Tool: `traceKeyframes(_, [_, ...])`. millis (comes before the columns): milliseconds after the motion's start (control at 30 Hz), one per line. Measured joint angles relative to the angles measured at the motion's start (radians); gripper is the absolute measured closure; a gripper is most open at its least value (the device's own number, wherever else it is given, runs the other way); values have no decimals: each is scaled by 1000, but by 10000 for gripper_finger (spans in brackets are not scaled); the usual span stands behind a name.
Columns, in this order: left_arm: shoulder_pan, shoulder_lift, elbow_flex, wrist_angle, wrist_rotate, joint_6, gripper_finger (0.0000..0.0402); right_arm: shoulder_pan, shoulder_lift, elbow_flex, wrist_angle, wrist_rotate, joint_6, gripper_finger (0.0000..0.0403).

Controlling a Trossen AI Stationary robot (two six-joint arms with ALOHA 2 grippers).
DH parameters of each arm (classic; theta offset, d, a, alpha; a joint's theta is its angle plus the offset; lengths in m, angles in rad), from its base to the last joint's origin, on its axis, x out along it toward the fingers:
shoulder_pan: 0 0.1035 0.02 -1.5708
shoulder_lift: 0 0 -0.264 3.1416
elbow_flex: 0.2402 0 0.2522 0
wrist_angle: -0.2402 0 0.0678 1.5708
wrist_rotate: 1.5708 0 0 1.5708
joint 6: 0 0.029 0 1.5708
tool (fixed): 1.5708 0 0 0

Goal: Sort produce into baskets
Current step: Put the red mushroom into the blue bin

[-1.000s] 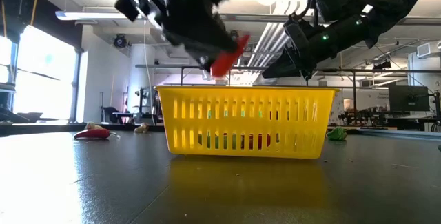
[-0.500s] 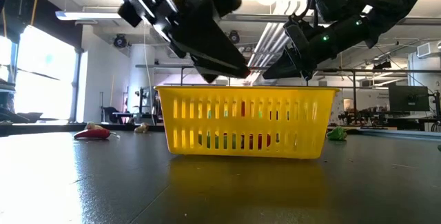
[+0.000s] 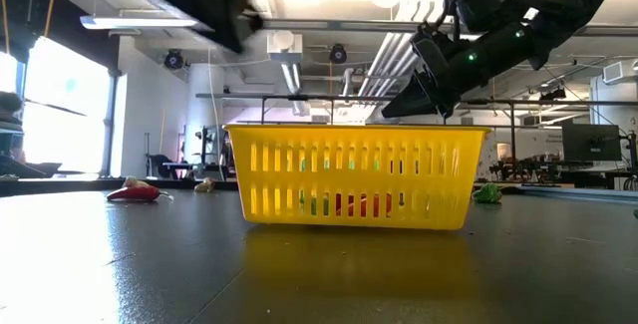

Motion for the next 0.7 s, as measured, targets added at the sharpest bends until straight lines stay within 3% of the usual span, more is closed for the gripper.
traceKeyframes(167, [-159, -77, 0, -217, -121, -179, 259, 0, 0, 0, -29, 0, 0, 403])
traceKeyframes(433, [-386, -61, 0, -420, -171, -532, 259, 1, 0, 0, -34, 0, 0, 403])
traceKeyframes(700, [-458, 32, -1, -526, -215, -657, 255, 3, 0, 0, -35, 0, 0, 403])
